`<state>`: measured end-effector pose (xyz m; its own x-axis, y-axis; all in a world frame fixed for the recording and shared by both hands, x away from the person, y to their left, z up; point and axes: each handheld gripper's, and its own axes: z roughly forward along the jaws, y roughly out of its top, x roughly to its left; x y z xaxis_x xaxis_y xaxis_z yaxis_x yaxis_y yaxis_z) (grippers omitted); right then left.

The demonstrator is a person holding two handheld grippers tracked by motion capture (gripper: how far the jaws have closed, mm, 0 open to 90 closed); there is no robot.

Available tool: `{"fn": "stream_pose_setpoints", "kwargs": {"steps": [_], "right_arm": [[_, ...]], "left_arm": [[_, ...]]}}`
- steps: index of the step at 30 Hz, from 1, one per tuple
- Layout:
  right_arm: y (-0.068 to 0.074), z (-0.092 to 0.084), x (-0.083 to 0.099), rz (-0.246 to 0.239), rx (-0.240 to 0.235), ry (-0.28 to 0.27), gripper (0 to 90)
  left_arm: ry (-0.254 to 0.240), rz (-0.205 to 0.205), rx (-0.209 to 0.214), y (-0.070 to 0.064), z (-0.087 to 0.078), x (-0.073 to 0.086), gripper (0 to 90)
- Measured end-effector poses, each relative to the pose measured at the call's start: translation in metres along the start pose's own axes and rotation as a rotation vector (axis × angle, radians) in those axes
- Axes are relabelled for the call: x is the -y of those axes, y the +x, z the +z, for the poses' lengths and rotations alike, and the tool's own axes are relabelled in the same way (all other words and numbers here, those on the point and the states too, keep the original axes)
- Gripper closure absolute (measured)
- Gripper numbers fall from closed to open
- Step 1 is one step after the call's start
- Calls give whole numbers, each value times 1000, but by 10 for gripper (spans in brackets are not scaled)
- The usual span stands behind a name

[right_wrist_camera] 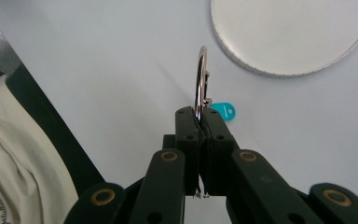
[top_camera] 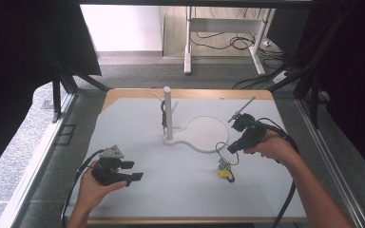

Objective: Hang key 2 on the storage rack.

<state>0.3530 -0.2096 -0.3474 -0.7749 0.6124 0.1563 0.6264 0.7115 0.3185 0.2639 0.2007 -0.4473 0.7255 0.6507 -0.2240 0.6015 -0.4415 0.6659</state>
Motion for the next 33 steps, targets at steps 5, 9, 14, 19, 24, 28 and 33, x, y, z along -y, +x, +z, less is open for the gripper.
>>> {"fn": "stream_pose_setpoints", "kwargs": {"steps": [5, 9, 14, 19, 24, 28, 33], "right_arm": [[-1, -4, -12, 0, -1, -5, 871], [-1, -9, -19, -2, 0, -12, 871], [-2, -12, -28, -3, 0, -20, 871], [-4, -16, -35, 6, -1, -29, 871], [-4, -18, -40, 15, 1, -41, 871], [-5, -19, -44, 23, 2, -49, 871], [-4, -22, -51, 23, -1, -67, 871]], "left_arm": [[-1, 0, -1, 0, 0, 0, 400], [1, -2, 3, 0, 0, 0, 400], [8, 7, 6, -2, -1, 0, 401], [15, 9, 5, -2, -1, 0, 401], [13, 5, 7, -2, -1, 0, 399], [16, 8, 5, -2, 0, 0, 399], [23, 10, 9, -2, 1, 0, 399]]}}
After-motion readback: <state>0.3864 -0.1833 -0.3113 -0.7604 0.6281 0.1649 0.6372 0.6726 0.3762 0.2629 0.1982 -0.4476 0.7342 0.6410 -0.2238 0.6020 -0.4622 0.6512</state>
